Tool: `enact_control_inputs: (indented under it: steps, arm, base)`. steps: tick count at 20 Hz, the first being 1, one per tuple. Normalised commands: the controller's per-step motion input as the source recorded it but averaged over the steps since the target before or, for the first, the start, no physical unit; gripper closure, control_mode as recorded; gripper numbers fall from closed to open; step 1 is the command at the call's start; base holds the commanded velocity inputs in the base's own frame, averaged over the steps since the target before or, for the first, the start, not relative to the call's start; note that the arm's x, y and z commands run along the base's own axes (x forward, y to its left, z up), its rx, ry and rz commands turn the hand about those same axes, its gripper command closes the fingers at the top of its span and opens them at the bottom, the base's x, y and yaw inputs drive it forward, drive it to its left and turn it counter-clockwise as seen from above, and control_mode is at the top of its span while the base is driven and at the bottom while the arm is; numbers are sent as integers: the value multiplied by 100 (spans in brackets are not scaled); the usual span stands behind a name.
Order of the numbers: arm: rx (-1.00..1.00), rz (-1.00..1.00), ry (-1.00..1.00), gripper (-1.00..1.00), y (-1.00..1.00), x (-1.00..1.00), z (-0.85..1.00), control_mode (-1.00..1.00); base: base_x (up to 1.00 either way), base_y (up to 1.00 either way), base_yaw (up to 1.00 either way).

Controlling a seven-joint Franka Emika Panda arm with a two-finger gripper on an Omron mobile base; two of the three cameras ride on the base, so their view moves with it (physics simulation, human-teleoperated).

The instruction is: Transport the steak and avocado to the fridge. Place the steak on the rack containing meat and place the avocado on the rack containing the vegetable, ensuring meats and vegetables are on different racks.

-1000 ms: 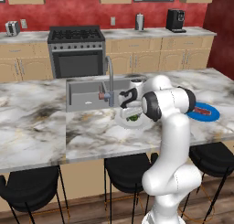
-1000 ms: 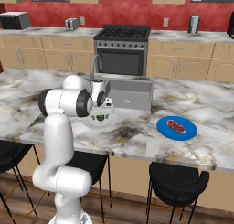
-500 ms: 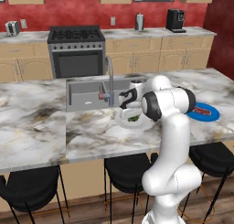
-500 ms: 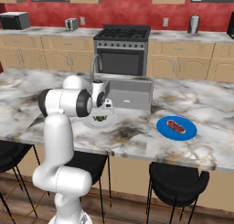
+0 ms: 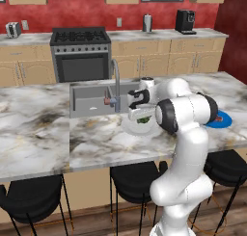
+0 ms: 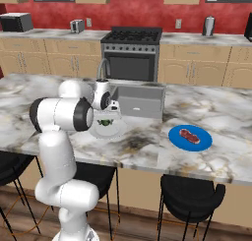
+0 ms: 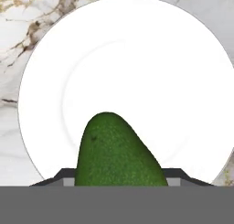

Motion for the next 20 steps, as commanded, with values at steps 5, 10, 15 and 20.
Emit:
enact_control_inputs:
  steps: [5,10,15,20]
  arm:
    - [0,-15,-6,100,0,-64,88,-100]
    - [4,-12,0,100,0,-63,98,-100]
    - [8,-12,3,100,-4,-70,95,-100]
    - [6,-9,6,100,-1,-51,51,-100]
  base:
    - [0,0,0]
    - [0,0,0]
    - [0,0,0]
    - [0,0,0]
